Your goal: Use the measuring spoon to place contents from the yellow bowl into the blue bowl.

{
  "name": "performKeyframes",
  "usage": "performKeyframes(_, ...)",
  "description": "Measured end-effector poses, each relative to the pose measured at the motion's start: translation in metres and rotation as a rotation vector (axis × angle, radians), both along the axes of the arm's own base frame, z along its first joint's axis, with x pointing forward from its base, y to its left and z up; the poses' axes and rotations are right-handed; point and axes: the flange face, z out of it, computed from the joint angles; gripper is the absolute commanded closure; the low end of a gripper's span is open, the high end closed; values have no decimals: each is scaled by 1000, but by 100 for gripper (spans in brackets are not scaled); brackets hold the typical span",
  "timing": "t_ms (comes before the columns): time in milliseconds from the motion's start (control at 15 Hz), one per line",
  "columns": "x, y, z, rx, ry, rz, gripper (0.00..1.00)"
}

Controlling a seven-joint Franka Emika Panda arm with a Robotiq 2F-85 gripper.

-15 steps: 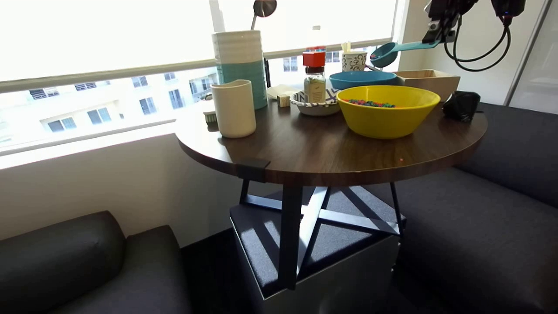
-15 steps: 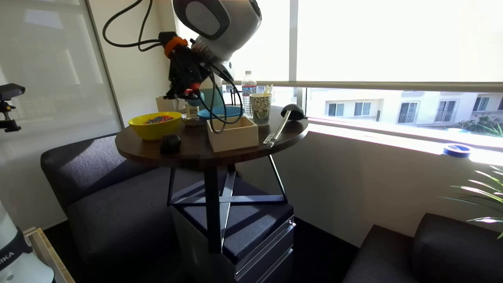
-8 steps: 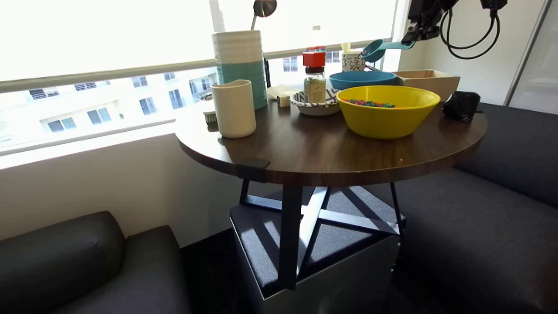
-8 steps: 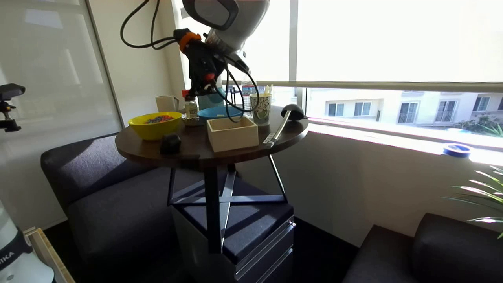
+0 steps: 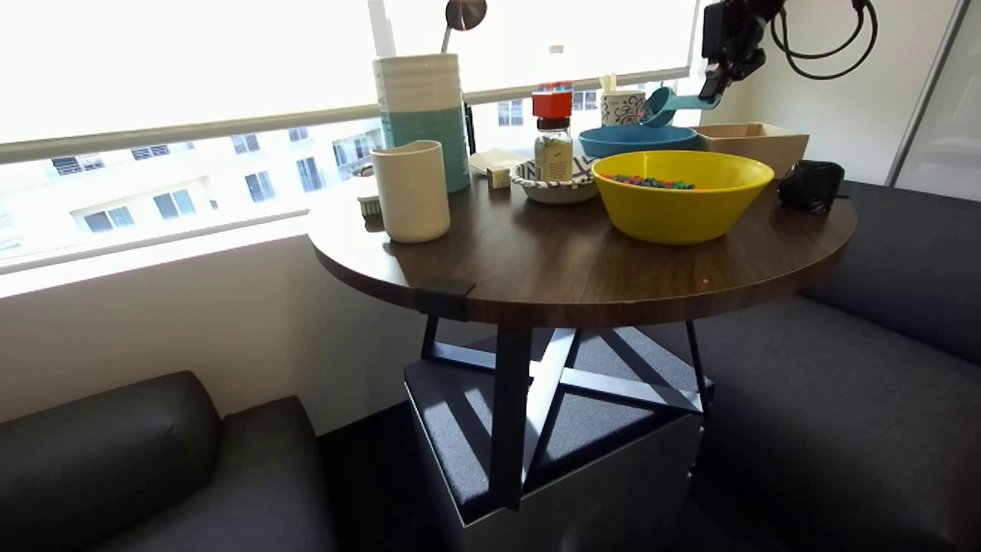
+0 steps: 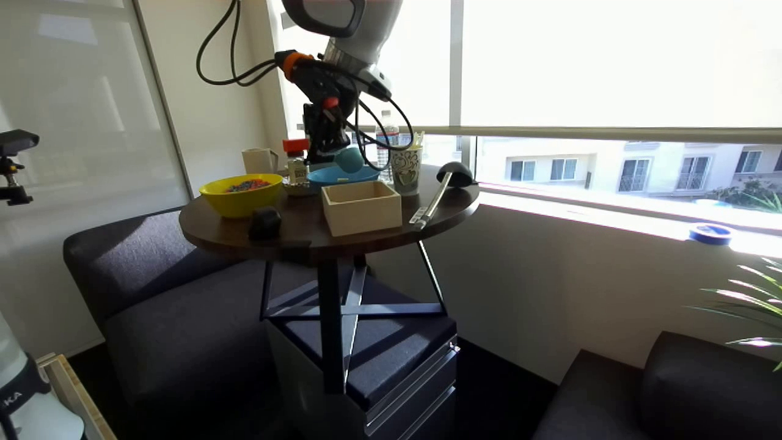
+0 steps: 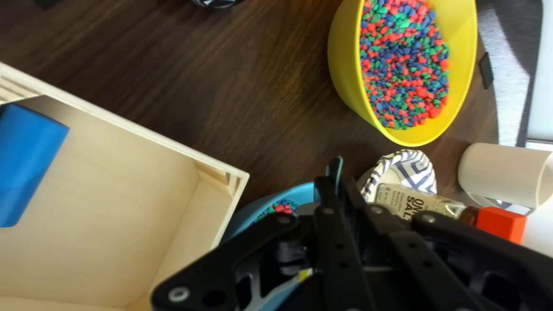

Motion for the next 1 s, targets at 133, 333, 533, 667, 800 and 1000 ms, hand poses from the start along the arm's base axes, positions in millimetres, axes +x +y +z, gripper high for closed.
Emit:
performKeyframes(133,4,5,0,-58,3,16,98)
performKeyframes(333,6,12,3,-145,8,62,98)
performKeyframes(533,4,22,11,-244,24,125,98)
performKeyframes(667,3,31,19,-310,27,168,98)
performKeyframes(800,1,41,30,-376,25,208,98)
performKeyframes(1000,0,55,43,-470,11,267,98)
